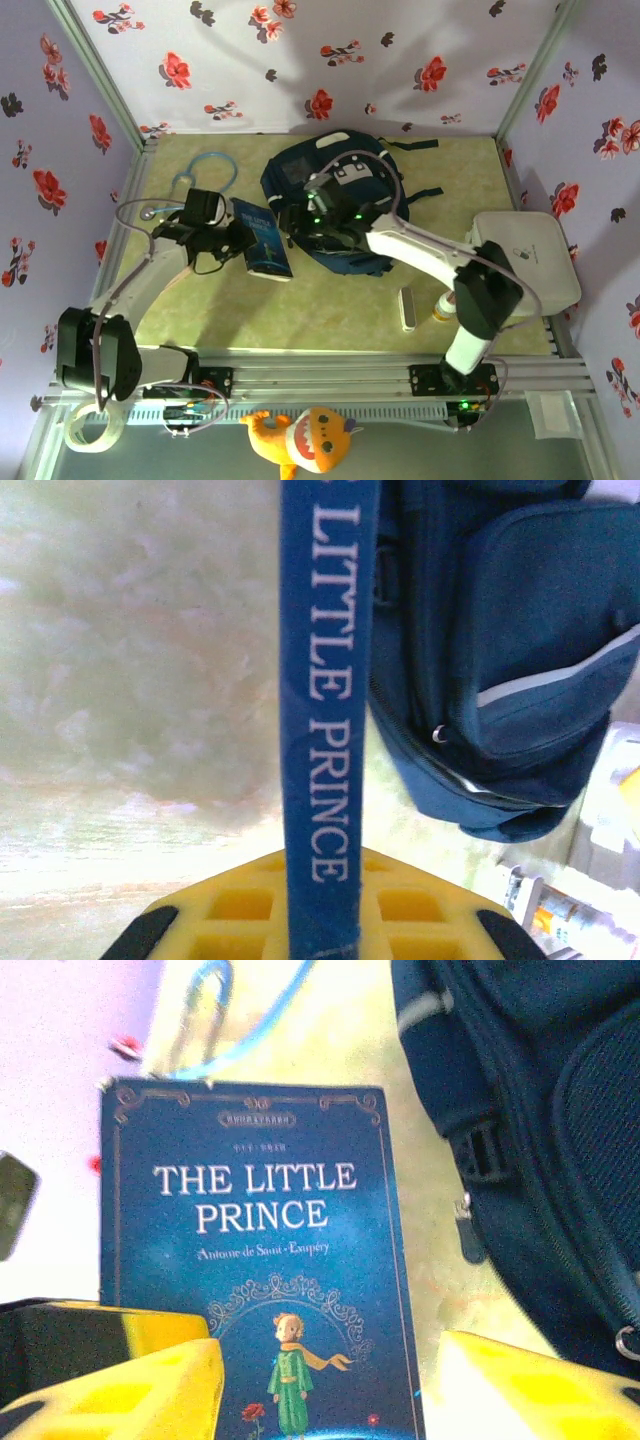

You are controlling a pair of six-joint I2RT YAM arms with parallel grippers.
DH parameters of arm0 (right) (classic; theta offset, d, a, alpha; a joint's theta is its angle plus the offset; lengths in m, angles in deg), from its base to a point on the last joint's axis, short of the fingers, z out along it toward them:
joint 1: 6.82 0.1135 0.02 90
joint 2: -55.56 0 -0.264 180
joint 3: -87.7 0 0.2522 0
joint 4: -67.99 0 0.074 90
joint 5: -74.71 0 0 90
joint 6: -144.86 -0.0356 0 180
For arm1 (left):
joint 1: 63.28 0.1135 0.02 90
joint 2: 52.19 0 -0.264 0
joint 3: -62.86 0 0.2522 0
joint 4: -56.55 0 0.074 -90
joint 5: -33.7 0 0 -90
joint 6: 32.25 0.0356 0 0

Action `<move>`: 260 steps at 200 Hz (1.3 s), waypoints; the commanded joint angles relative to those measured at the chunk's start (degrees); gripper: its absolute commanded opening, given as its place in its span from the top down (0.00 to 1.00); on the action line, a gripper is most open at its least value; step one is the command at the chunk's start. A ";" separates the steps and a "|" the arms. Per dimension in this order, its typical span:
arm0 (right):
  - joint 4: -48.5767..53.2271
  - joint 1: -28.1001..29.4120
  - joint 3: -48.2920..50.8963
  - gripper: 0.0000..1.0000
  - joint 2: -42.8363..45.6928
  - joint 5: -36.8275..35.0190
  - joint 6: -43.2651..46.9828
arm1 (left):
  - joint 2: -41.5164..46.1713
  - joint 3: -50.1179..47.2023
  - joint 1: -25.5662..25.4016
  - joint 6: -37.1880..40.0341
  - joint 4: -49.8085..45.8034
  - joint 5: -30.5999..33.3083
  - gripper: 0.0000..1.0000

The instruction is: Pack the student bag

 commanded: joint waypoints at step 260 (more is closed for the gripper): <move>-54.34 -18.17 22.88 0.26 7.65 16.55 -44.99 | -13.28 10.91 -13.46 -38.66 60.01 6.29 1.00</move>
